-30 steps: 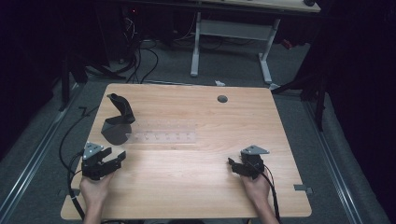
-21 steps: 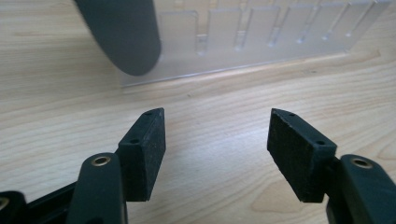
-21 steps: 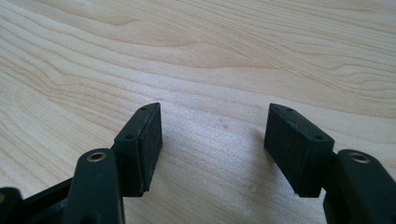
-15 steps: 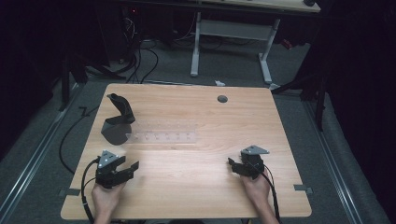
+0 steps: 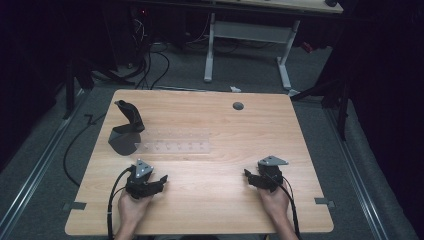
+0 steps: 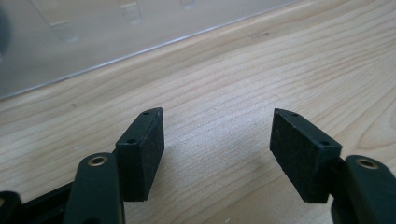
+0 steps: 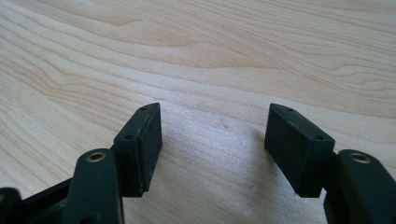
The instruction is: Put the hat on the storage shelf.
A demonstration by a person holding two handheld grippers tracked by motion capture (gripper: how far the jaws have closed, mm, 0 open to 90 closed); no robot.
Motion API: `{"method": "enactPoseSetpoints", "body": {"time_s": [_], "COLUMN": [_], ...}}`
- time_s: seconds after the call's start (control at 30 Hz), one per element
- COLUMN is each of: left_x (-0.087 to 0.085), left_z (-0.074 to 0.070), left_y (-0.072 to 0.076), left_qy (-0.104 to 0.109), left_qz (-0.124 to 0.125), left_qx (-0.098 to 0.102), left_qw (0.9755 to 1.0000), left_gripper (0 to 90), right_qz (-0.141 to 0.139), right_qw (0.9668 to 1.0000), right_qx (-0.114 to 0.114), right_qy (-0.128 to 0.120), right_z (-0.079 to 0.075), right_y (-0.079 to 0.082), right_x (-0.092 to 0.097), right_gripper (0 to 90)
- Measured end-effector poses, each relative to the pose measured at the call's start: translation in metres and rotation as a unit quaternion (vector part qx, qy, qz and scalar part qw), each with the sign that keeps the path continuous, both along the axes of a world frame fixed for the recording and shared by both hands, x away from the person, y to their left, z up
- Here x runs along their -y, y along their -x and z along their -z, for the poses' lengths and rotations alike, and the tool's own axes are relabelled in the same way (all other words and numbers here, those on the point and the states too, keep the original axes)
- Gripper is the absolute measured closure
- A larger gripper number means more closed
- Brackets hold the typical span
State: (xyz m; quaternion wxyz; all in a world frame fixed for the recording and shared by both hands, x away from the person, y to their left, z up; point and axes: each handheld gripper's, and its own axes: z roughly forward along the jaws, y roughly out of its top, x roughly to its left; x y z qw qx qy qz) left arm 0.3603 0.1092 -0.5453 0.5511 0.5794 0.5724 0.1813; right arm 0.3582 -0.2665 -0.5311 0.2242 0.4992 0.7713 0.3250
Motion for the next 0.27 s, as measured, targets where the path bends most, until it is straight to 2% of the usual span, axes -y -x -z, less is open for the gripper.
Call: {"method": "enactPoseSetpoints", "body": {"time_s": [0.07, 0.27], "left_x": [0.002, 0.0023], "left_z": [0.0012, 0.0012], "left_y": [-0.0012, -0.002], "left_qy": [-0.014, -0.013], "left_qz": [-0.002, -0.003], "left_qx": [0.004, 0.001], "left_qw": [0.9999, 0.9999], "left_gripper": [34.3, 32.1], "right_qz": [0.0, 0.0], "right_qw": [1.0, 1.0], "right_qx": [0.0, 0.001], "right_qy": [0.0, 0.0], "right_z": [0.0, 0.0001], "right_y": [0.0, -0.0001], "right_x": [0.0, 0.0001], "right_gripper": [36.9, 36.9]}}
